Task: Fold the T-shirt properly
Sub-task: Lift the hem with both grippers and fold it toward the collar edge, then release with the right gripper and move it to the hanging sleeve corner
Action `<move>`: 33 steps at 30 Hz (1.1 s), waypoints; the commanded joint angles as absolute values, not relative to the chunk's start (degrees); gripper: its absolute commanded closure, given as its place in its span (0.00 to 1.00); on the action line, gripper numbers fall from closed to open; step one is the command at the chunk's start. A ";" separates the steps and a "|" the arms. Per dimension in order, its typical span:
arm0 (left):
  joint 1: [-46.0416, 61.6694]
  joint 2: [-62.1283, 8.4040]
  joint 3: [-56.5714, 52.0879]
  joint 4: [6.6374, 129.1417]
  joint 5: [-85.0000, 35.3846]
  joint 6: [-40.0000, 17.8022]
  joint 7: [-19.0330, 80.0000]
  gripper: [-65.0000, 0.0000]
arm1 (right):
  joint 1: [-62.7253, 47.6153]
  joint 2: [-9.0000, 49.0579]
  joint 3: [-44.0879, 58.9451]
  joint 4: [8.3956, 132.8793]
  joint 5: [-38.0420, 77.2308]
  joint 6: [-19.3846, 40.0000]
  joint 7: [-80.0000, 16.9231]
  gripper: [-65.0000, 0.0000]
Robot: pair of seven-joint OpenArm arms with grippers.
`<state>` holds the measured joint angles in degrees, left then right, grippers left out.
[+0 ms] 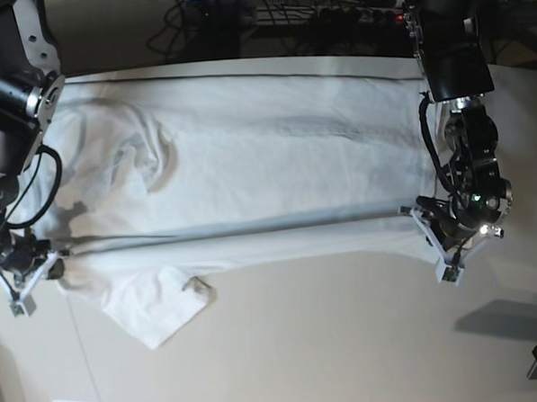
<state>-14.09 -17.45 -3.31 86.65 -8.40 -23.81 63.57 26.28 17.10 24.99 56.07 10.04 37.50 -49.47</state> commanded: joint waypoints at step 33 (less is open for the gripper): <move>-3.38 -18.59 -1.63 99.74 -6.20 -22.90 68.79 1.00 | 23.16 15.43 25.10 63.08 9.45 34.42 -48.92 0.94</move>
<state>-2.52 -17.76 -1.26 99.02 -6.85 -23.40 69.41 21.65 14.22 24.99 61.73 8.99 34.59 -49.89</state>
